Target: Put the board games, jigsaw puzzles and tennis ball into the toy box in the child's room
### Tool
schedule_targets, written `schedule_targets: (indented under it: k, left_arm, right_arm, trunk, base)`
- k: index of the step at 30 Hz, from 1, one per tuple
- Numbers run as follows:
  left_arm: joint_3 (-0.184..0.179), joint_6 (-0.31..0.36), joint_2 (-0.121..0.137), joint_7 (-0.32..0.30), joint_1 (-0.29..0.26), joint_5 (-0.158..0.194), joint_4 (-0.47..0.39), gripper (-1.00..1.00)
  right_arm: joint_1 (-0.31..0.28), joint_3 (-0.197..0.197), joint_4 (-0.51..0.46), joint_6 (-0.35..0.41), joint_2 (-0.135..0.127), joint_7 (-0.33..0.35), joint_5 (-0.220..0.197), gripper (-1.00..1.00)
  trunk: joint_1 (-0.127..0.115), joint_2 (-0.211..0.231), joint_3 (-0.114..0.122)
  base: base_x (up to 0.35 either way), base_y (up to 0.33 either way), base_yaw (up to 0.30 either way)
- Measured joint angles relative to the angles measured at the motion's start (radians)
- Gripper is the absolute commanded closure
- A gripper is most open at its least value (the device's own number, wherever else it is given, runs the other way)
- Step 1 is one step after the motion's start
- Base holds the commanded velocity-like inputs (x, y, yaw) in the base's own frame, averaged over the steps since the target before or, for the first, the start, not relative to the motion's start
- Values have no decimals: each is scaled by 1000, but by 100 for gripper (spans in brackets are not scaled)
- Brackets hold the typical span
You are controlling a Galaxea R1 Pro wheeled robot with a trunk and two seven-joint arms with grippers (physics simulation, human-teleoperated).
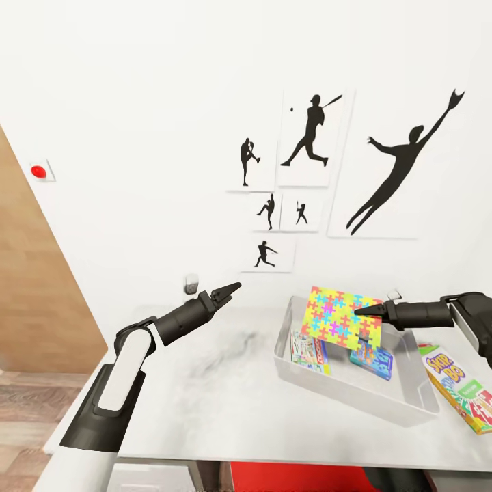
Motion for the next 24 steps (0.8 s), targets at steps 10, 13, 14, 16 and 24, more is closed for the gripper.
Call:
schedule_targets:
  k: [10, 13, 14, 16, 24]
  left_arm:
    - [0, 0, 0, 0, 0, -1, 0, -100]
    - [0, 0, 0, 0, 0, -1, 0, -100]
    - [0, 0, 0, 0, 0, -1, 0, -100]
    - [0, 0, 0, 0, 0, -1, 0, -100]
    - [0, 1, 0, 0, 0, -2, 0, -100]
  right_arm:
    - [-12, 0, 6, -2, 1, -1, 0, 100]
    - [-20, 2, 7, -3, 2, -1, 0, 100]
    - [-22, 2, 8, -3, 2, -1, 0, 100]
    - [-24, 2, 8, -4, 2, -1, 1, 100]
    - [-29, 5, 9, -10, 3, -2, 0, 100]
  trunk:
    - [0, 0, -16]
    - [0, 0, -21]
    - [0, 0, -22]
    - [0, 0, -26]
    - [0, 0, -38]
  base:
    - [0, 0, 0]
    - [0, 0, 0]
    - [0, 0, 0]
    - [0, 0, 0]
    - [0, 0, 0]
